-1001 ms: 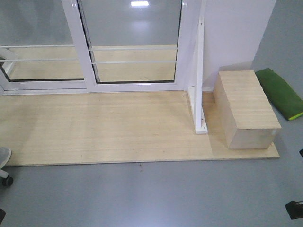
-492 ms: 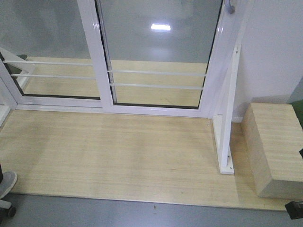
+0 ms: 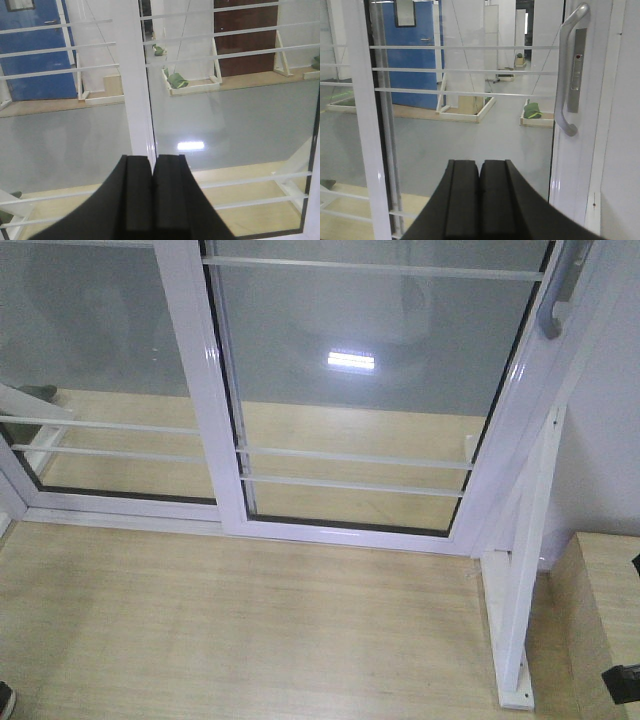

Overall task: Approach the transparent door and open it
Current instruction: 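Approach the silver door handle with the right gripper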

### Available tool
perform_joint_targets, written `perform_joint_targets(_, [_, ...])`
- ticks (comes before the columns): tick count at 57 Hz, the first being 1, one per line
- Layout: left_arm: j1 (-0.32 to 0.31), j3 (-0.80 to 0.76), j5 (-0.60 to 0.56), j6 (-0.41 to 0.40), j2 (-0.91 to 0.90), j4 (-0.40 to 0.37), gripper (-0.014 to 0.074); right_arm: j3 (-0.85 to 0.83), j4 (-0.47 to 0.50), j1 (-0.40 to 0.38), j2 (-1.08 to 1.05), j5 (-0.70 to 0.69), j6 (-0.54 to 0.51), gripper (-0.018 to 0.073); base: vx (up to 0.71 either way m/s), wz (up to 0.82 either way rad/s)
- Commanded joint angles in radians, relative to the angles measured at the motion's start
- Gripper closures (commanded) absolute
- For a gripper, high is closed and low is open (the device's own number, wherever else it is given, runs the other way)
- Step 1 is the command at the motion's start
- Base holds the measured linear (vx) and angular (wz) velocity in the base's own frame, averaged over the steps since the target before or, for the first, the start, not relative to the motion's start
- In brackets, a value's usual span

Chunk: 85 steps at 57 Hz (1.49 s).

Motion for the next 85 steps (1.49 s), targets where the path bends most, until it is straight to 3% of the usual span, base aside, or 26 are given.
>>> perform_joint_targets(1, [-0.002,-0.018,-0.084,-0.006,-0.014,-0.002,0.0594,0.001,-0.003,-0.007,-0.015,-0.083,-0.005,0.0564,0.39,-0.04])
perform_joint_targets(35, [-0.002,-0.018,-0.084,-0.006,-0.014,-0.002,0.0594,0.001,-0.003,-0.007,-0.015,-0.083,-0.005,0.0564,0.28,-0.14])
perform_joint_targets(85, [-0.002,-0.018,-0.084,-0.006,-0.014,-0.002,0.0594,0.001,-0.003,-0.007,-0.015,-0.083,-0.005,0.0564,0.05,-0.05])
